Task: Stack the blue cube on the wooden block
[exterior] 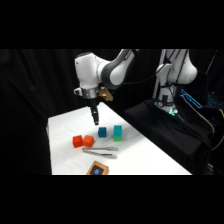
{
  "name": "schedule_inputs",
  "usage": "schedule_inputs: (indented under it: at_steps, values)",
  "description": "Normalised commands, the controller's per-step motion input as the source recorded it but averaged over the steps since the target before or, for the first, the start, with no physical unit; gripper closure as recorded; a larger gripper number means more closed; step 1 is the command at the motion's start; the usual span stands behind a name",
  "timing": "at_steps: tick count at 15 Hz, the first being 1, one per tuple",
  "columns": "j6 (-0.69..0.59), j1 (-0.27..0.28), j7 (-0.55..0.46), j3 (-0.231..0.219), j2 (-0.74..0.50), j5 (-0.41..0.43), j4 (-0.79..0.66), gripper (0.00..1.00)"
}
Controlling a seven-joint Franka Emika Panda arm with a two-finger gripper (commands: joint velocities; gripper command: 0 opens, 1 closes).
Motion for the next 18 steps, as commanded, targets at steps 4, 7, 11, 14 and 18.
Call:
schedule_inputs:
  at_steps: [4, 7, 11, 14, 18]
  values:
    - [0.25, -0.031, 0.23, -0.062, 0.0, -0.011, -0.19, 0.0]
    - [0.25, -0.017, 0.14, -0.014, -0.02, 0.066, -0.21, 0.0]
    - [0.31, -0.043, 0.04, 0.046, -0.01, 0.204, -0.19, 0.0]
    - [0.35, -0.061, -0.02, 0.074, 0.02, 0.225, -0.15, 0.0]
    - [0.31, -0.044, -0.04, 0.1, 0.07, 0.192, -0.11, 0.0]
